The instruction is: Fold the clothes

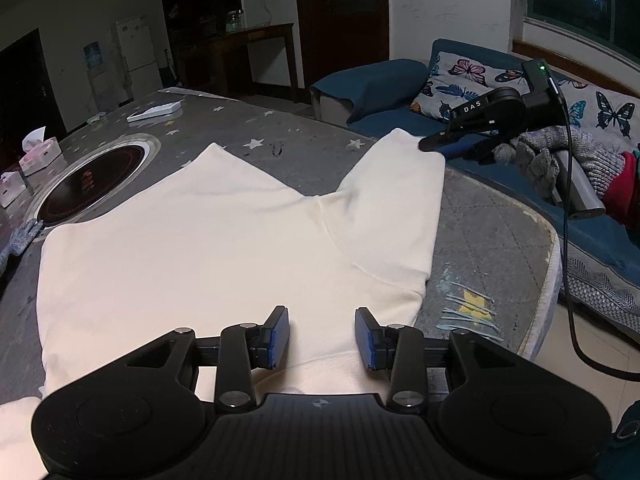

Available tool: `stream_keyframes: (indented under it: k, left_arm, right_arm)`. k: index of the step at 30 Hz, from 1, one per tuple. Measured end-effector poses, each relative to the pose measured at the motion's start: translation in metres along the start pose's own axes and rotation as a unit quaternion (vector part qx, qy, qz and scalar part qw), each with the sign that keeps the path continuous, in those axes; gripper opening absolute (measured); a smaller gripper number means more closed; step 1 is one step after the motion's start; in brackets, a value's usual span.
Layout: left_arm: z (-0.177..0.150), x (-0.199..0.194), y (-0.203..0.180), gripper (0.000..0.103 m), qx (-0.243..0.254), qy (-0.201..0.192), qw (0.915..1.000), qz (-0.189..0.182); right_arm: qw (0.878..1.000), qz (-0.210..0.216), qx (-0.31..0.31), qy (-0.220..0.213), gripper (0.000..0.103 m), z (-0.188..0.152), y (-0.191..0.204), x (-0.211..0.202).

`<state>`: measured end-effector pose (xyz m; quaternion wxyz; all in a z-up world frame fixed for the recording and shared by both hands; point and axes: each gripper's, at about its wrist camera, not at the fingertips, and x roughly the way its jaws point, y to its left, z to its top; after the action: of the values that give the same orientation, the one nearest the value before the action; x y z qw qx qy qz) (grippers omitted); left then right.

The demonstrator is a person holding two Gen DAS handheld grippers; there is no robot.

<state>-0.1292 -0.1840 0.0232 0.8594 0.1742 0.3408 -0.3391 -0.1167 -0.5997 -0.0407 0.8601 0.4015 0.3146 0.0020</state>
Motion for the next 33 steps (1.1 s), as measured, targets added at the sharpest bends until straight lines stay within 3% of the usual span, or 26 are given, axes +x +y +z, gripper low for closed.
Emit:
stream_keyframes:
  k: [2, 5, 10, 13, 16, 19, 26, 33]
  left_arm:
    - [0.001, 0.0, -0.001, 0.04, -0.002, 0.0, 1.0, -0.001]
    - [0.001, 0.002, -0.004, 0.04, 0.001, -0.002, 1.0, -0.008]
    - [0.003, 0.008, -0.011, 0.04, 0.006, -0.004, 0.9998, -0.021]
    - [0.003, 0.012, -0.015, 0.04, 0.005, -0.005, 0.9995, -0.032]
    - [0.002, 0.012, -0.014, 0.04, 0.002, -0.008, 0.9993, -0.037]
    - [0.002, 0.007, -0.009, 0.043, -0.008, -0.013, 0.9993, -0.035]
    - [-0.006, -0.027, 0.026, 0.051, -0.041, -0.033, 0.9984, 0.021]
    - [-0.031, -0.06, 0.062, 0.058, -0.096, -0.045, 0.9909, 0.084]
  right_arm:
    - [1.0, 0.001, 0.003, -0.013, 0.007, 0.001, -0.001, -0.004]
    - [1.0, 0.006, -0.003, -0.027, 0.004, 0.002, 0.004, -0.011]
    - [0.998, 0.018, -0.03, -0.058, 0.003, 0.004, 0.022, -0.028]
    - [0.996, 0.004, -0.035, -0.078, 0.003, 0.007, 0.025, -0.037]
    - [0.996, -0.02, -0.037, -0.077, 0.003, 0.007, 0.024, -0.039]
    - [0.996, -0.012, -0.055, -0.069, 0.003, 0.007, 0.039, -0.042]
    - [0.989, 0.034, -0.13, -0.054, 0.003, 0.009, 0.105, -0.053]
    - [0.966, 0.113, -0.234, 0.001, 0.003, -0.016, 0.205, -0.038]
